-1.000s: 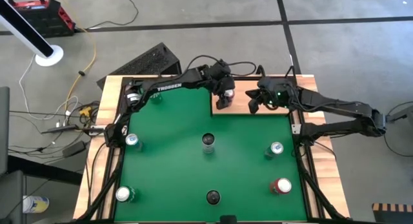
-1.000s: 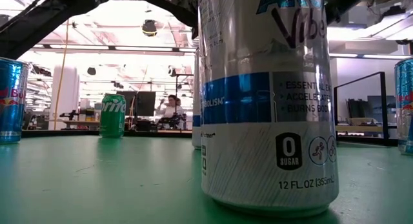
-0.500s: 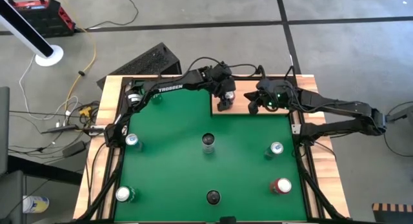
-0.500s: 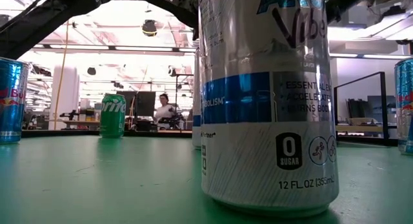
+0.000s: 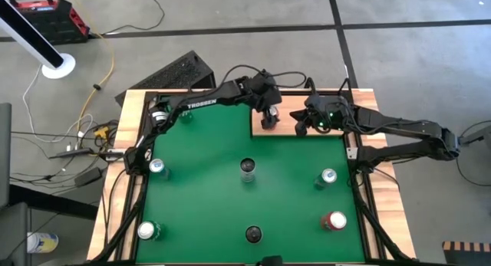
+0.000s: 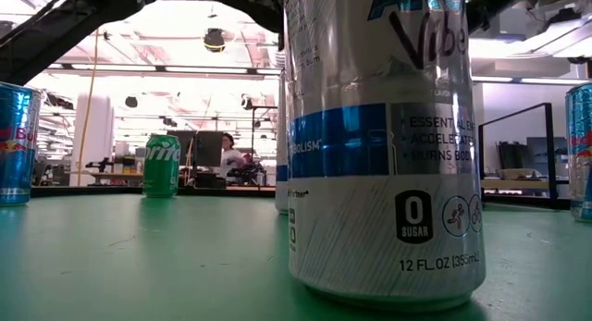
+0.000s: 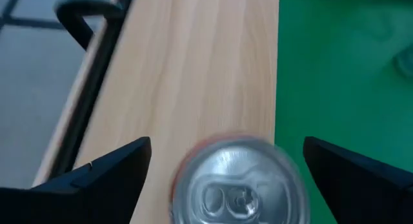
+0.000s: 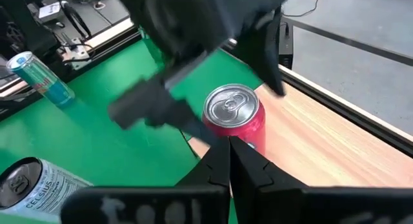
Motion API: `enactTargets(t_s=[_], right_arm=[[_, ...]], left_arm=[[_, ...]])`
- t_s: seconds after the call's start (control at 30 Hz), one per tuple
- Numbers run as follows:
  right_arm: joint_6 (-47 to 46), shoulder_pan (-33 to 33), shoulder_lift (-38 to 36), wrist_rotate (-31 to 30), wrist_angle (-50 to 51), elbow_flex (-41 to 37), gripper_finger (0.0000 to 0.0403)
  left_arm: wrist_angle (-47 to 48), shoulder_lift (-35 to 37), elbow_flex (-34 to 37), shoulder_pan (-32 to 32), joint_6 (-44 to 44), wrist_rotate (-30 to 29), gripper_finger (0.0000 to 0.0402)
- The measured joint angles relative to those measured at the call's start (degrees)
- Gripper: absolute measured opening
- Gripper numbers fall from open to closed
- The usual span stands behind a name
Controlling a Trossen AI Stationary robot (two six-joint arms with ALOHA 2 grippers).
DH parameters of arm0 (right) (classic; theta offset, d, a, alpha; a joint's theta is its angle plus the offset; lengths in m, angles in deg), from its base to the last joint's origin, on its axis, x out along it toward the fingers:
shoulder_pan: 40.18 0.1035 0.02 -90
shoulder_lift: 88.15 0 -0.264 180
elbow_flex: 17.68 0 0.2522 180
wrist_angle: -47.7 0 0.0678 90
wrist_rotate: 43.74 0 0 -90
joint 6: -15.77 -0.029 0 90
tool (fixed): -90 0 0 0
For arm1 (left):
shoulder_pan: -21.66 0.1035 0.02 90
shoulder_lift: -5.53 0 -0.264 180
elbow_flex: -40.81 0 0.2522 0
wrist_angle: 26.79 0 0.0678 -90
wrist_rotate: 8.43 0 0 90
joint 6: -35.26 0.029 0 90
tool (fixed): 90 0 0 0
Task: Place canned beverage on shelf
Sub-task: Put the top orange soda can on the shelf
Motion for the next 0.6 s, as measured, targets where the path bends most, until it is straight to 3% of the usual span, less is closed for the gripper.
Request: enactTargets(t_s=[0.33,0.47,0.6], right_arm=[[-2.7,4.94,0.11,0.11,2.01,0.0,0.0022],[-2.51,6.08,3.55,3.83,1.5,0.01,0.0019],[-1.07,5.81,10.24,6.6,-1.4,0.34,0.0018]], left_arm=[[11.69,0.31,-15.63,1.03,2.08,-0.43,0.0392],[13.01,6.63,-12.91,2.54,2.2,0.26,0.0375],[13.97,14.44,-10.05,3.79,3.49,0.38,0.0327]])
